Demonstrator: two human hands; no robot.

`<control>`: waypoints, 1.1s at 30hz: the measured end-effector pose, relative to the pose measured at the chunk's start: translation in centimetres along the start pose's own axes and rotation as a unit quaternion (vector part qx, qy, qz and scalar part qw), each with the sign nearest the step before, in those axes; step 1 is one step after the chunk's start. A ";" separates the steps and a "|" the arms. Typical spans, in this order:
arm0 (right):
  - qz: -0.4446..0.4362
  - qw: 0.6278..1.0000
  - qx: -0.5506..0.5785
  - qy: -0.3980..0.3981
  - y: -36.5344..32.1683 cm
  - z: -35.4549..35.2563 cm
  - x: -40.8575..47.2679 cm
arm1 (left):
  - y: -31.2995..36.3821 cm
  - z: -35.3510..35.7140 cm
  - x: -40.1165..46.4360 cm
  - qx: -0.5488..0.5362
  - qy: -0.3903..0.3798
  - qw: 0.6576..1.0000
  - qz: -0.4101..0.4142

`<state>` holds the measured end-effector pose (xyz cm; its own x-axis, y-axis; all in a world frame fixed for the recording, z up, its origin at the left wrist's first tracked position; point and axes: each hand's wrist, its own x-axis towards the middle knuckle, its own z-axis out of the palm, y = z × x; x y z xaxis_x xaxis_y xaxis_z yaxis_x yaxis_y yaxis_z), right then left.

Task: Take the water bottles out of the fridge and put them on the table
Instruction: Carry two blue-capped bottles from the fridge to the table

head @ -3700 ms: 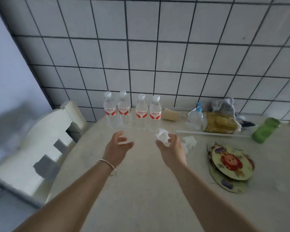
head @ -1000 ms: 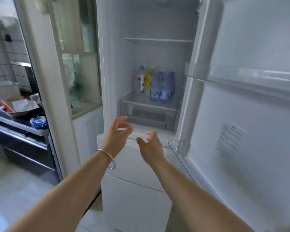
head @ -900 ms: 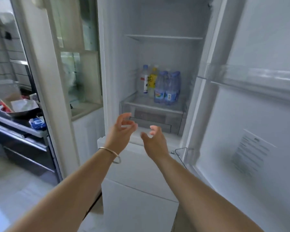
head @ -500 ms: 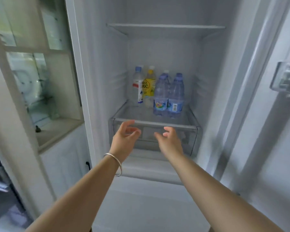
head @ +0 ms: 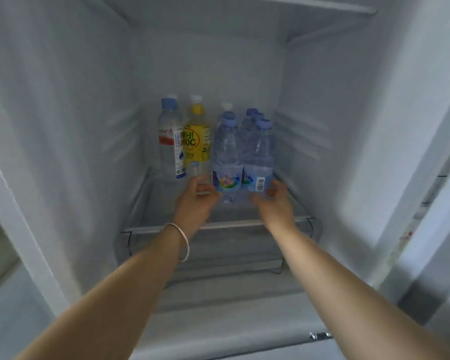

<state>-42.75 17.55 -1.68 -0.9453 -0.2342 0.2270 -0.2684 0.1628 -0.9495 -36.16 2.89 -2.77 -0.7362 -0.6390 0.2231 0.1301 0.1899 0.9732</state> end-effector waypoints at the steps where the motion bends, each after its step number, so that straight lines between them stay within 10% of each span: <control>1: 0.003 1.000 0.018 0.010 0.1 0.3 1.1 | 0.5 0.5 0.9 0.009 -0.002 1.000 0.010; 14: -0.066 0.996 0.028 -0.061 0.9 1.1 9.6 | 0.3 4.9 7.3 -0.014 -0.005 0.991 0.130; 22: -0.111 0.992 0.062 -0.002 0.1 1.3 7.5 | 0.3 5.9 6.0 -0.031 0.087 0.989 0.114; 33: -0.168 0.976 0.058 0.122 -4.7 -3.5 -2.9 | 5.9 2.6 -3.9 -0.029 -0.010 0.983 0.183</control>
<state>-39.38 20.77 2.87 -0.8268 -0.0175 0.5622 -0.5623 0.0020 -0.8270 -34.29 8.47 1.92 -0.6455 -0.5208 0.5586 0.4259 0.3617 0.8293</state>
